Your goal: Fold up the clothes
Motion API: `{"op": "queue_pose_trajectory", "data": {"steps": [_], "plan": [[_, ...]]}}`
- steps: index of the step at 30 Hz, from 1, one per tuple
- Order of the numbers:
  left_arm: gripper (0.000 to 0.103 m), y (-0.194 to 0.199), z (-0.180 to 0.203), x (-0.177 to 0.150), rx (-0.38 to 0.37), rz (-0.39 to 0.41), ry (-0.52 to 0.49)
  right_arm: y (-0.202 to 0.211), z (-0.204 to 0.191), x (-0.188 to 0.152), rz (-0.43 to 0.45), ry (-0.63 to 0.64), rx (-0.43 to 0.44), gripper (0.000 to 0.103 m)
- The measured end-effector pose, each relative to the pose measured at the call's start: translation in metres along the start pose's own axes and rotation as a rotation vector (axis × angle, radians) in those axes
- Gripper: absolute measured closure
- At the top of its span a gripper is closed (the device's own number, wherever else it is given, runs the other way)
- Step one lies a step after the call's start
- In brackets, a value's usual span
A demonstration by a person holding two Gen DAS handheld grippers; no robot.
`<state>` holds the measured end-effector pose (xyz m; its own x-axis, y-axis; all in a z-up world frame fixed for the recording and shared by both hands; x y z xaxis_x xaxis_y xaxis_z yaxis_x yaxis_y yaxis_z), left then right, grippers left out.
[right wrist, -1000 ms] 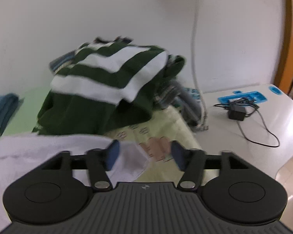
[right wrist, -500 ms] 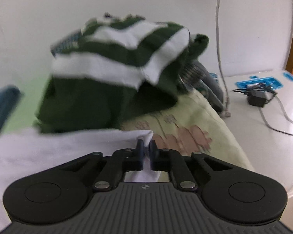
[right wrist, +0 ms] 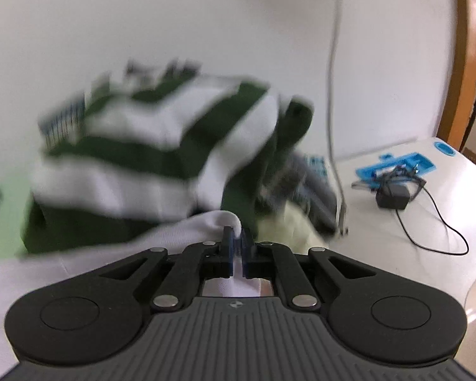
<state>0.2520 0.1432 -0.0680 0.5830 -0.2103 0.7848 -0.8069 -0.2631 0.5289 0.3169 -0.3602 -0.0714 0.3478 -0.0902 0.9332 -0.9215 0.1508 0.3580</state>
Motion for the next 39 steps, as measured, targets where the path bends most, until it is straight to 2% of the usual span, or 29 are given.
{"op": "queue_pose_trajectory", "data": {"steps": [2, 3, 4, 6, 8, 11, 13, 15, 17, 18, 19, 23, 24, 25, 26, 31, 35, 39], "plan": [[0.052, 0.002, -0.002, -0.002, 0.0, 0.009, -0.01, -0.006, -0.006, -0.013, -0.025, 0.078, -0.004, 0.096], [0.039, 0.007, -0.005, -0.001, -0.012, 0.022, -0.014, -0.004, -0.004, -0.011, -0.015, 0.1, -0.02, 0.087], [0.037, 0.013, -0.008, 0.001, -0.026, 0.035, -0.018, -0.001, -0.002, -0.009, -0.005, 0.121, -0.037, 0.072], [0.037, 0.028, -0.014, 0.004, -0.055, 0.058, -0.018, 0.011, 0.009, 0.004, 0.031, 0.095, -0.062, 0.057], [0.032, 0.046, -0.021, 0.004, -0.076, 0.07, -0.007, 0.029, 0.02, 0.019, 0.056, 0.051, -0.053, 0.057], [0.024, 0.084, -0.035, -0.008, -0.083, 0.075, 0.039, 0.076, 0.021, 0.028, 0.041, 0.014, 0.065, 0.057], [0.021, 0.109, -0.041, -0.02, -0.093, 0.068, 0.068, 0.114, 0.016, 0.02, 0.039, 0.034, 0.118, 0.058], [0.022, 0.135, -0.038, -0.039, -0.108, 0.047, 0.083, 0.162, 0.01, 0.005, 0.077, 0.112, 0.142, 0.057], [0.023, 0.162, -0.028, -0.061, -0.13, 0.033, 0.076, 0.205, -0.007, -0.013, 0.109, 0.192, 0.137, 0.038], [0.023, 0.175, -0.022, -0.073, -0.15, 0.016, 0.074, 0.223, -0.014, -0.023, 0.106, 0.202, 0.145, 0.019], [0.023, 0.187, -0.016, -0.086, -0.172, -0.003, 0.074, 0.244, -0.02, -0.035, 0.095, 0.185, 0.177, 0.018], [0.022, 0.229, 0.011, -0.133, -0.281, -0.097, 0.087, 0.284, -0.032, -0.07, -0.018, 0.179, 0.224, 0.035], [0.022, 0.238, 0.018, -0.143, -0.306, -0.118, 0.093, 0.29, -0.035, -0.08, -0.058, 0.194, 0.227, 0.044], [0.022, 0.248, 0.023, -0.151, -0.321, -0.131, 0.101, 0.294, -0.035, -0.086, -0.081, 0.191, 0.23, 0.06], [0.022, 0.258, 0.027, -0.157, -0.338, -0.137, 0.106, 0.297, -0.034, -0.092, -0.104, 0.188, 0.234, 0.066], [0.015, 0.297, 0.041, -0.184, -0.383, -0.181, 0.153, 0.307, -0.029, -0.113, -0.239, 0.145, 0.28, 0.067], [0.018, 0.315, 0.047, -0.193, -0.375, -0.201, 0.194, 0.322, -0.024, -0.117, -0.282, 0.103, 0.317, 0.066], [0.023, 0.324, 0.056, -0.197, -0.355, -0.219, 0.245, 0.331, -0.015, -0.12, -0.28, 0.099, 0.343, 0.066]]}}
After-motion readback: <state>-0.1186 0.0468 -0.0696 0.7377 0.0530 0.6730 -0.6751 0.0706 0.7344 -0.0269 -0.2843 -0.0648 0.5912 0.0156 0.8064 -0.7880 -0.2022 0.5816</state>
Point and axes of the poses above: each gripper's, at about its wrist camera, not at the fingertips, and y roughly against the way its jaws point, z to its right, x to its top, the point moved 7 cm from there along -y, roughly the way its jaws point, and after that the axes turned 15 degrees about z, right-handed, at the moved point
